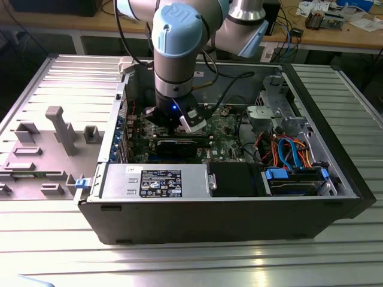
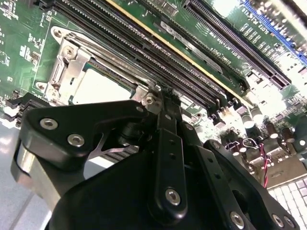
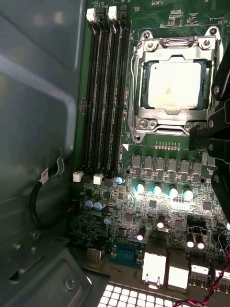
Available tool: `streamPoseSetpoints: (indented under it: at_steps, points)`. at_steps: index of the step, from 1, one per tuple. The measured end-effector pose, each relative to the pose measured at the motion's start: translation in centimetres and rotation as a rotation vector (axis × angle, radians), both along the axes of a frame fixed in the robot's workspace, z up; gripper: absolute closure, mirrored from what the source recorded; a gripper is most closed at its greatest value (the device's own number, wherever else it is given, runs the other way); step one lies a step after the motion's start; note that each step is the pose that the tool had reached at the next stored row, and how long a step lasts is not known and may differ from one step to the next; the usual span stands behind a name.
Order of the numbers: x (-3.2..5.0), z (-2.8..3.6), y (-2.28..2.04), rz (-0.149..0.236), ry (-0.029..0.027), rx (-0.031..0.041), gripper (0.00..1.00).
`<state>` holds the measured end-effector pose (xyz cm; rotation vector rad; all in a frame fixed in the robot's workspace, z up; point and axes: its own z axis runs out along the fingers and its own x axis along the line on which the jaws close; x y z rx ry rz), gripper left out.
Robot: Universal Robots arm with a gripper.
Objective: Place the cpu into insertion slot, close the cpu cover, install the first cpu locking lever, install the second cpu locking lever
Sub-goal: 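Install the second cpu locking lever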
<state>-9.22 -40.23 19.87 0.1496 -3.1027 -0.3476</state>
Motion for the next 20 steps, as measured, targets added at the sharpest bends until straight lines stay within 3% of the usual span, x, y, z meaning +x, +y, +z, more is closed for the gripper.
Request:
streamPoseSetpoints:
  at_steps: [6, 9, 15, 20]
  points:
    - [0.02, 0.19, 0.08, 0.004, -0.0011, 0.0025, 0.89]
    - [0.0, 0.99, 0.17, 0.004, -0.0002, -0.0048, 0.89]
    - [0.0, 2.35, 0.21, 0.004, -0.0001, -0.0079, 0.89]
    - [0.0, 2.37, 0.21, 0.004, 0.0, -0.0079, 0.89]
